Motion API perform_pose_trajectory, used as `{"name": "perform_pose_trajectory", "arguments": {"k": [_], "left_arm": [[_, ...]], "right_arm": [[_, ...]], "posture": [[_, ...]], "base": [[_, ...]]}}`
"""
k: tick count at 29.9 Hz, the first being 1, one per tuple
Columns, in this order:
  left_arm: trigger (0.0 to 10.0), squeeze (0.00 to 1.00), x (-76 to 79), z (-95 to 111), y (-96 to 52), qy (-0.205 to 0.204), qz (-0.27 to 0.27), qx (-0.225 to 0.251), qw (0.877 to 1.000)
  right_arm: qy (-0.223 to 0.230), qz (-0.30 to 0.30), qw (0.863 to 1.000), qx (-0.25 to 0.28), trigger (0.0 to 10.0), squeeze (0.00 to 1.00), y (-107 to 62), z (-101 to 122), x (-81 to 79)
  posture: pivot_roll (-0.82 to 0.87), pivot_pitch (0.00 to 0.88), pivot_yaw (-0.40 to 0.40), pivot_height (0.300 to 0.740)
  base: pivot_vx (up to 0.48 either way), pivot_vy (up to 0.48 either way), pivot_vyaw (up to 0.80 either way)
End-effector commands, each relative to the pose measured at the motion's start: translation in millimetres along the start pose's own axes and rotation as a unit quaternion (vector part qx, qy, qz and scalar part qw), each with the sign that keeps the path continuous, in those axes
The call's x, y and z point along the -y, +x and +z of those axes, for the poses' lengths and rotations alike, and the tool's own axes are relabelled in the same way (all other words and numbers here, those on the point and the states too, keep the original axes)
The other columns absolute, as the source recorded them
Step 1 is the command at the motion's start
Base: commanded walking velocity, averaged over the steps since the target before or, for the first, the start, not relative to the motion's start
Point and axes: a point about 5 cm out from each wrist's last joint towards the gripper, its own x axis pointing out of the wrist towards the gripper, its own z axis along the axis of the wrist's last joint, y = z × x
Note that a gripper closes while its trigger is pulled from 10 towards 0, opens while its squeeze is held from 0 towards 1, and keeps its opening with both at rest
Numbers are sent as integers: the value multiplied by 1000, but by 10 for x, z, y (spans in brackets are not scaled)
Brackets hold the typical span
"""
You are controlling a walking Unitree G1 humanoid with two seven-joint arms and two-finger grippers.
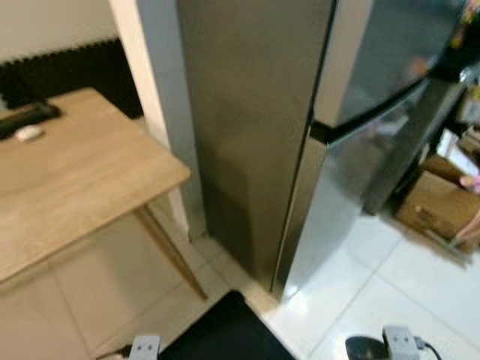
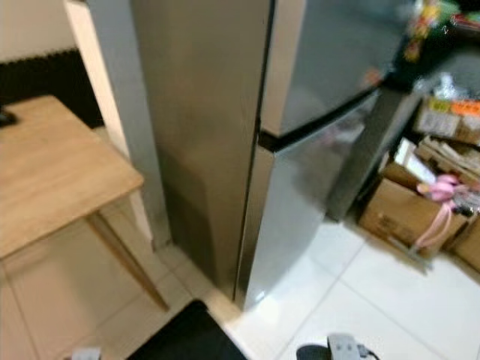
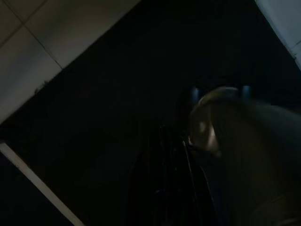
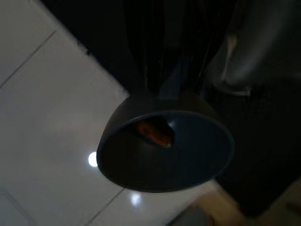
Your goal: Restocking fridge
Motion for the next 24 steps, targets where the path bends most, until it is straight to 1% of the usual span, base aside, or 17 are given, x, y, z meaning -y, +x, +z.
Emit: {"name": "perform_pose_trajectory", "arguments": {"k": [1,8,17,19,22,24], "left_arm": [[10000,0,33,-16,2,3,-7,-5,1000],[10000,0,43,-26,1,7,-11,-6,1000],[10000,0,19,-1,3,9,-9,-4,1000],[10000,0,13,7,4,9,-8,-2,1000],[10000,0,-6,44,7,-2,-1,6,1000],[10000,0,3,52,10,2,-1,7,1000]], "right_arm": [[5,-9,1000,-7,10000,0,-26,-54,54],[5,-6,1000,-11,10000,0,-28,-81,37],[4,-6,1000,-11,10000,0,-31,-82,45],[3,-5,1000,-9,10000,0,-30,-74,48],[2,-4,1000,-6,10000,0,-27,-54,52],[2,-4,1000,-6,10000,0,-26,-52,50]], "posture": [[-52,0,-33,740],[-52,0,-30,740],[-54,0,-28,740],[-54,0,-28,740],[-54,0,-28,740],[-54,0,-28,740]], "base": [[0,-469,0],[0,-469,0],[0,-469,0],[0,0,0],[0,0,0],[0,0,0]]}}
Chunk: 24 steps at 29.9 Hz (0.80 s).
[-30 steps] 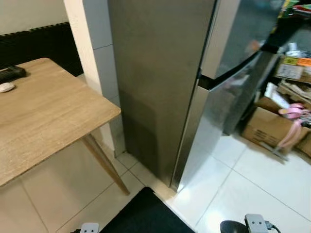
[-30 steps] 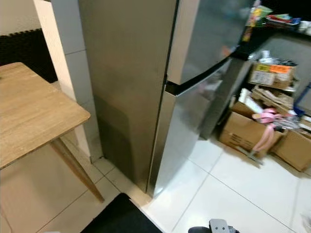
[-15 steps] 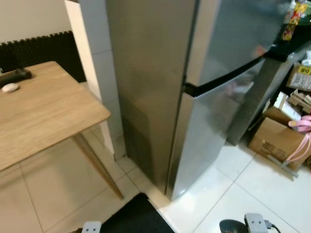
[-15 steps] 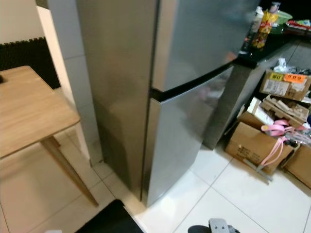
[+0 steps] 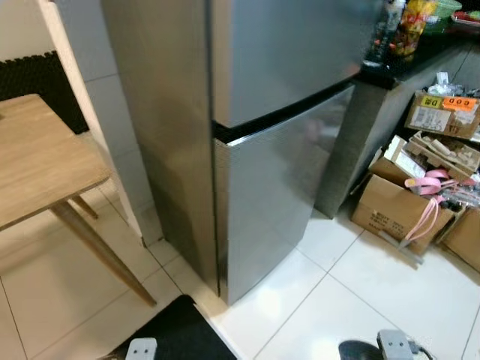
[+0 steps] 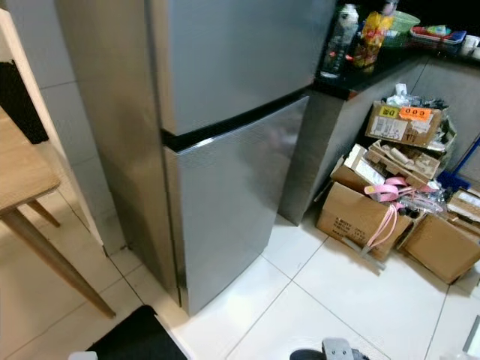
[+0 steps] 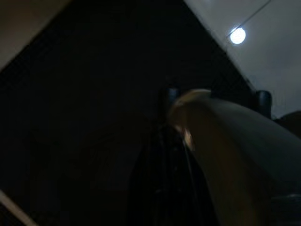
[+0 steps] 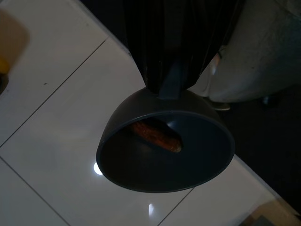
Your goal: Restocking fridge
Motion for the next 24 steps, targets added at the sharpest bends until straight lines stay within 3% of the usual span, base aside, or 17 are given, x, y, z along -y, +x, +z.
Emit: {"name": "perform_pose_trajectory", "arguments": {"k": [1,24], "left_arm": [[10000,0,-27,8,-1,3,5,0,1000],[10000,0,-1,-49,-5,3,8,-14,1000]], "right_arm": [[2,1,1000,7,10000,0,5,21,-12],[1,6,1000,1,10000,0,5,-20,-48]], "posture": [[-54,0,-28,740],[-58,0,-26,740]], "base": [[0,0,0],[0,0,0]]}}
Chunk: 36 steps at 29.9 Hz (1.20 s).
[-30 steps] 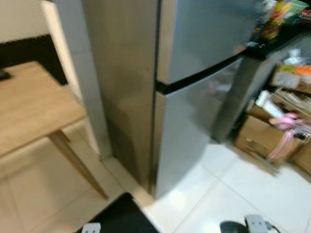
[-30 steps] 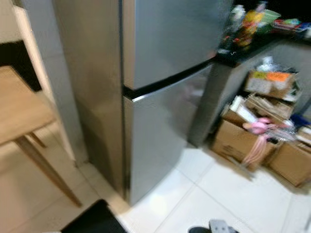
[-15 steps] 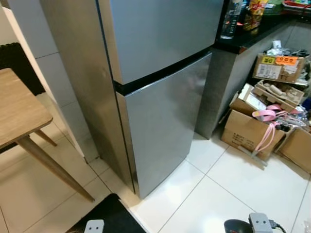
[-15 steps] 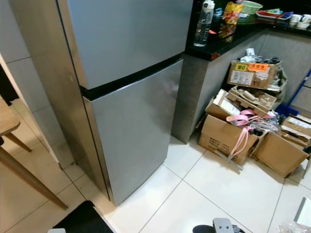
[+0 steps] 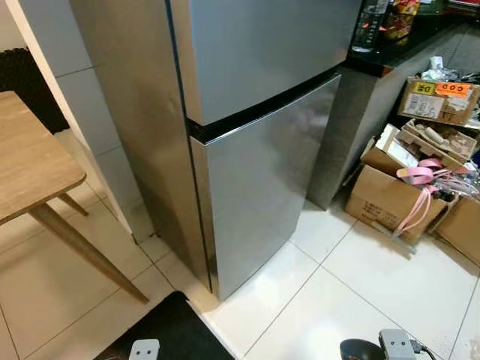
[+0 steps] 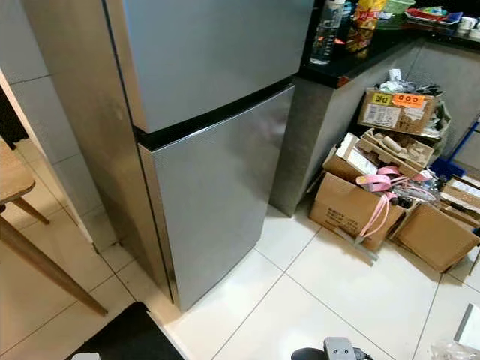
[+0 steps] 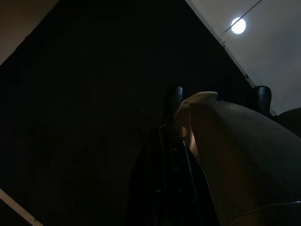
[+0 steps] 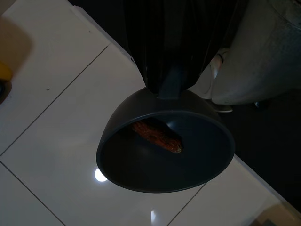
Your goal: Restocking fridge
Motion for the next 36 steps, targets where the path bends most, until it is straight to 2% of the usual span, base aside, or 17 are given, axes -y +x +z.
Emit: {"name": "perform_pose_trajectory", "arguments": {"k": [1,15,28,32,34,35,36], "left_arm": [[10000,0,-1,-55,-7,3,-1,-14,1000],[10000,0,49,-111,-12,15,-11,-26,999],[10000,0,36,-82,-9,6,-6,-17,1000],[10000,0,25,-21,-1,-1,-4,-3,1000],[10000,0,-55,162,15,-30,20,37,999],[10000,0,-55,162,15,-30,20,37,999],[10000,0,-102,292,21,-59,31,65,996]], "right_arm": [[1,-4,1000,2,10000,0,-3,-7,3],[0,-6,1000,-1,10000,0,-10,-17,23],[0,-4,1000,1,10000,0,-6,-9,11],[1,-5,1000,1,10000,0,-7,-14,12],[1,-5,1000,1,10000,0,-8,-17,13],[1,-5,1000,1,10000,0,-8,-17,13],[1,-5,1000,1,10000,0,-9,-19,14]], "posture": [[-58,0,-26,740],[-57,0,-30,740],[-57,0,-29,740],[-57,0,-29,740],[-57,0,-29,740],[-57,0,-29,740],[-56,0,-29,740]], "base": [[0,0,0],[0,0,0],[0,0,0],[0,0,0],[0,0,0],[0,0,0],[0,0,0]]}}
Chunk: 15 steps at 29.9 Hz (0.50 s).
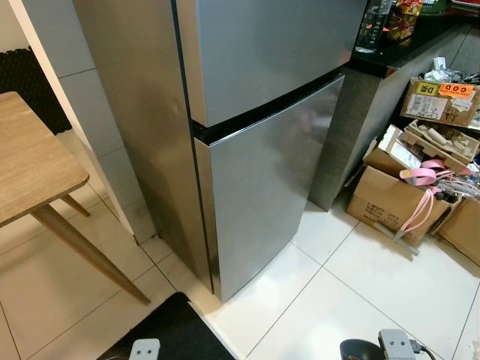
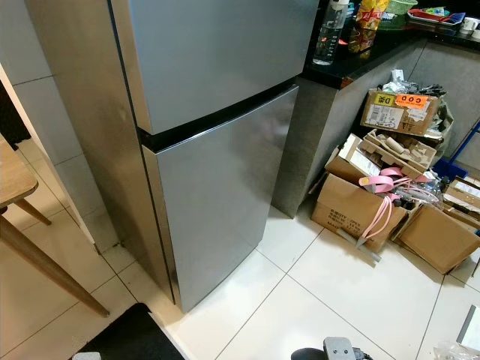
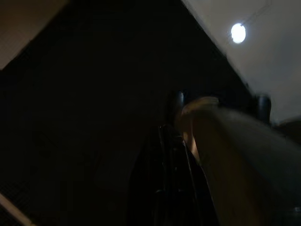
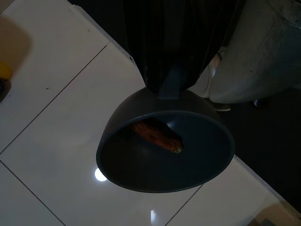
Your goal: Restocking fridge
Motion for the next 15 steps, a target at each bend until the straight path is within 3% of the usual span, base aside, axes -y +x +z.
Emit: {"name": "perform_pose_trajectory", "arguments": {"k": [1,3,5,6,7,10,11,12,15], "left_arm": [[10000,0,-67,127,11,-20,16,29,999],[10000,0,-154,553,39,-73,31,110,991],[10000,0,-154,553,39,-73,31,110,991],[10000,0,-194,759,37,-88,34,146,985],[10000,0,-276,1276,-10,-110,27,230,967],[10000,0,-294,1410,-33,-115,23,251,961],[10000,118,-295,1571,-63,-128,6,278,952],[10000,1000,-272,1724,-94,-137,-21,301,943],[10000,1000,-228,1985,-163,-142,-65,340,927]], "right_arm": [[1,-4,1000,3,10000,0,-6,-4,16],[0,-4,1000,2,10000,0,-9,-7,20],[0,-4,1000,2,10000,0,-9,-7,20],[0,-4,1000,2,10000,0,-11,-11,24],[-2,-5,1000,3,10000,0,-13,-8,32],[-2,-5,1000,3,10000,0,-13,-8,34],[-2,-5,1000,4,10000,0,-15,-7,37],[-1,-6,1000,4,10000,0,-16,-10,40],[0,-7,1000,4,10000,0,-23,-21,50]], "posture": [[-56,0,-29,740],[-55,0,-31,740],[-55,0,-31,740],[-55,0,-31,740],[-61,0,-27,740],[-64,0,-26,740],[-68,0,-24,740],[-72,0,-23,740],[-75,0,-25,740]], "base": [[0,0,0],[0,0,0],[0,0,0],[0,0,0],[0,0,0],[0,0,0],[0,0,0],[0,0,0],[0,0,0]]}}
